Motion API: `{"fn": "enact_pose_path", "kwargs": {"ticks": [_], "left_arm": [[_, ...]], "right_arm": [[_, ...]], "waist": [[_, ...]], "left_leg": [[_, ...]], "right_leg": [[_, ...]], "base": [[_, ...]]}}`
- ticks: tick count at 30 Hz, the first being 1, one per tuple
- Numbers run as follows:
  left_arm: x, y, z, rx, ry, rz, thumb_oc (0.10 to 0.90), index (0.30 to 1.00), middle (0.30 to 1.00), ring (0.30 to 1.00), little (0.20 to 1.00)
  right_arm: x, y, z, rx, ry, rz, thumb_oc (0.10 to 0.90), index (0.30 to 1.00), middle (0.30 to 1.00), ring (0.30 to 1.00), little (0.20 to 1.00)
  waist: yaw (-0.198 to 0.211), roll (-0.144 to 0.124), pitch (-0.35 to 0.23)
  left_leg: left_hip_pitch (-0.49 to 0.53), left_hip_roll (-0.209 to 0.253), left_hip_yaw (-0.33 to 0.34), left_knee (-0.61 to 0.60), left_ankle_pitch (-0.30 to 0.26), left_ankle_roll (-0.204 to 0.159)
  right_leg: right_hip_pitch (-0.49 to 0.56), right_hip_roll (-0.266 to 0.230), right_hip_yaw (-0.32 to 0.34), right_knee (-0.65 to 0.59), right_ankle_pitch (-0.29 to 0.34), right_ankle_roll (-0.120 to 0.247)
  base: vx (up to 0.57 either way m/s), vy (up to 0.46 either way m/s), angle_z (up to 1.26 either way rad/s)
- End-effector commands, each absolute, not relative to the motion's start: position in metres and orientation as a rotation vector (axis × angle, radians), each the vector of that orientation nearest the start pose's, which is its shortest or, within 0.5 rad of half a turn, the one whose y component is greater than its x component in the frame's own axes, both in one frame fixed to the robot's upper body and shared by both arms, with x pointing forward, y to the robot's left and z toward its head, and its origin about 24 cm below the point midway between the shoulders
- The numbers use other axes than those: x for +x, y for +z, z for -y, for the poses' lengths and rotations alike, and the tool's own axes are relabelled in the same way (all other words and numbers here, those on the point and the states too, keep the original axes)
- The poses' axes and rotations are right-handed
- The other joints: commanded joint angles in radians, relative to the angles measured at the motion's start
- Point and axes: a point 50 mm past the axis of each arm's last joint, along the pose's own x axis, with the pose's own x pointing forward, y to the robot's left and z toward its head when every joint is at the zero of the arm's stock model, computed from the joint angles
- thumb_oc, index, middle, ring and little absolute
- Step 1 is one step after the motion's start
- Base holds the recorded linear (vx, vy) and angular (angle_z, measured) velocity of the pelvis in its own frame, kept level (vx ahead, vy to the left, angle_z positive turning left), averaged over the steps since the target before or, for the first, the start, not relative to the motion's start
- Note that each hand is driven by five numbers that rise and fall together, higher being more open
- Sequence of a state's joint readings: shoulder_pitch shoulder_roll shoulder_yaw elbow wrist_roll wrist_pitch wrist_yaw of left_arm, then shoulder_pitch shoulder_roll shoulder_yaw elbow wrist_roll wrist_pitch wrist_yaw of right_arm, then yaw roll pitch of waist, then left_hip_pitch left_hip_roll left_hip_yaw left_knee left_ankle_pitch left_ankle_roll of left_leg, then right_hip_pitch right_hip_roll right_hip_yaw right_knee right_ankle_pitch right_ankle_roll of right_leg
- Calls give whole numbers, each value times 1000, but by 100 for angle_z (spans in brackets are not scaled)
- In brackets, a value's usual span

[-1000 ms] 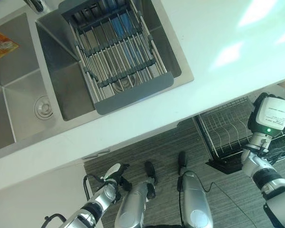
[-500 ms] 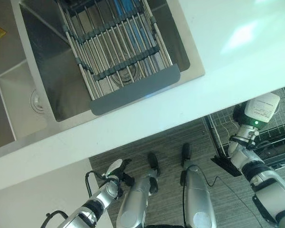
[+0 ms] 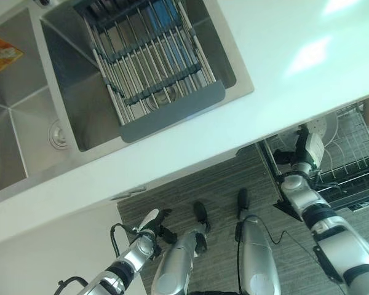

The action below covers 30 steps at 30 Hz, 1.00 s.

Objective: Place the dishes in the dishwasher.

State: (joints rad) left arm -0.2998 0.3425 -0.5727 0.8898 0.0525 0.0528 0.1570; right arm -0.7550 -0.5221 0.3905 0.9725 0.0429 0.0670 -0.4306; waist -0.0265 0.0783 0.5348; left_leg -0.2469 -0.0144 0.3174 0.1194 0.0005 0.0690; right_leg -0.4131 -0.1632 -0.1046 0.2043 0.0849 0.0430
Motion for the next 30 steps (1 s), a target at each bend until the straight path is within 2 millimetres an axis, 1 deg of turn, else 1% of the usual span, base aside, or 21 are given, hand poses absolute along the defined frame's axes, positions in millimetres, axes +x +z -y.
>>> {"fn": "enact_pose_path", "kwargs": {"ticks": [1,5,8,10,13,16,17,18,19,20,21,23,25,26,28,29,30], "left_arm": [[221,-99,-200,786,-255,-724,800,900,900,900,900],[218,-103,-206,801,-258,-762,800,900,900,900,900],[214,-106,-210,803,-251,-796,800,900,900,900,900],[210,-109,-213,807,-249,-817,800,900,900,900,900],[196,-115,-224,782,-211,-891,800,900,900,900,900],[189,-118,-232,770,-166,-935,800,900,900,900,900],[186,-119,-236,763,-149,-951,800,900,900,900,900],[179,-122,-237,742,-136,-973,800,900,900,900,900],[174,-125,-238,708,-117,-990,800,900,900,900,900],[166,-129,-238,666,-88,-1005,800,900,900,900,900],[161,-131,-239,649,-73,-1017,800,900,900,900,900],[150,-136,-240,626,-56,-1039,800,900,900,900,900],[128,-144,-241,576,-28,-1087,800,900,900,900,900],[119,-148,-241,534,-13,-1114,800,900,900,900,900],[109,-152,-239,478,1,-1142,800,900,900,900,900],[104,-153,-239,455,12,-1154,800,900,900,900,900],[97,-155,-241,430,29,-1166,800,900,900,900,900]], "right_arm": [[359,49,261,-714,-210,-433,800,900,900,900,900],[357,48,268,-734,-186,-479,800,900,900,900,900],[357,52,267,-802,-170,-448,800,900,900,900,900],[357,55,269,-828,-165,-445,800,900,900,900,900],[354,68,270,-782,-186,-357,800,900,900,900,900],[345,86,272,-760,-282,-188,800,900,900,900,900],[338,101,272,-774,-332,-72,800,900,900,900,900],[326,119,273,-854,-390,94,800,900,900,900,900],[320,133,269,-886,-413,214,800,900,900,900,900],[309,142,264,-907,-444,317,800,900,900,900,900],[301,149,264,-892,-484,401,800,900,900,900,900],[285,160,269,-850,-544,496,800,900,900,900,900],[258,183,276,-749,-680,721,800,900,900,900,900],[245,187,283,-716,-795,799,800,900,900,900,900],[231,182,301,-697,-936,778,800,900,900,900,900],[221,178,314,-685,-1012,755,800,900,900,900,900],[206,172,330,-672,-1111,720,800,900,900,900,900]], "waist": [[26,-5,-15],[27,-18,-15],[20,-28,-15],[17,-35,-30],[0,-55,-87],[-23,-75,-124],[-39,-83,-137],[-53,-87,-150],[-64,-90,-156],[-75,-92,-163],[-82,-93,-168],[-95,-92,-177],[-116,-89,-188],[-128,-89,-194],[-144,-88,-204],[-153,-87,-209],[-164,-87,-214]], "left_leg": [[10,71,-70,181,-241,-22],[90,87,-75,181,-254,-29],[154,103,-69,181,-265,-37],[182,112,-65,181,-272,-44],[217,126,-59,181,-277,-53],[241,134,-57,181,-284,-52],[251,135,-56,181,-290,-49],[261,135,-55,181,-297,-43],[267,134,-52,181,-301,-39],[273,134,-49,181,-306,-34],[277,133,-47,181,-310,-31],[281,133,-45,181,-317,-27],[286,132,-39,181,-324,-24],[290,132,-34,181,-327,-23],[293,130,-28,181,-334,-20],[292,128,-27,181,-337,-18],[291,127,-22,181,-341,-16]], "right_leg": [[-5,-56,-53,96,-153,63],[78,-45,-64,96,-171,60],[148,-35,-71,96,-188,58],[179,-30,-75,96,-199,58],[224,-21,-73,96,-218,56],[251,-11,-61,96,-231,56],[261,-5,-52,96,-236,56],[271,2,-42,96,-242,57],[275,6,-32,96,-245,58],[281,9,-24,96,-249,60],[285,12,-19,96,-252,60],[288,16,-9,96,-258,61],[291,24,9,96,-266,60],[292,28,18,96,-268,60],[293,31,27,96,-272,62],[292,33,30,96,-274,64],[289,35,35,96,-276,65]], "base": [[4,-57,-1],[17,-40,8],[26,-23,-2],[41,-33,-4],[85,-36,-5],[72,-49,-1],[69,-30,2],[74,-14,0],[75,0,-6],[59,3,-14],[48,3,-11],[35,12,-14],[42,32,-20],[51,33,-7],[35,19,-9],[8,15,-12],[-1,13,-16]]}}
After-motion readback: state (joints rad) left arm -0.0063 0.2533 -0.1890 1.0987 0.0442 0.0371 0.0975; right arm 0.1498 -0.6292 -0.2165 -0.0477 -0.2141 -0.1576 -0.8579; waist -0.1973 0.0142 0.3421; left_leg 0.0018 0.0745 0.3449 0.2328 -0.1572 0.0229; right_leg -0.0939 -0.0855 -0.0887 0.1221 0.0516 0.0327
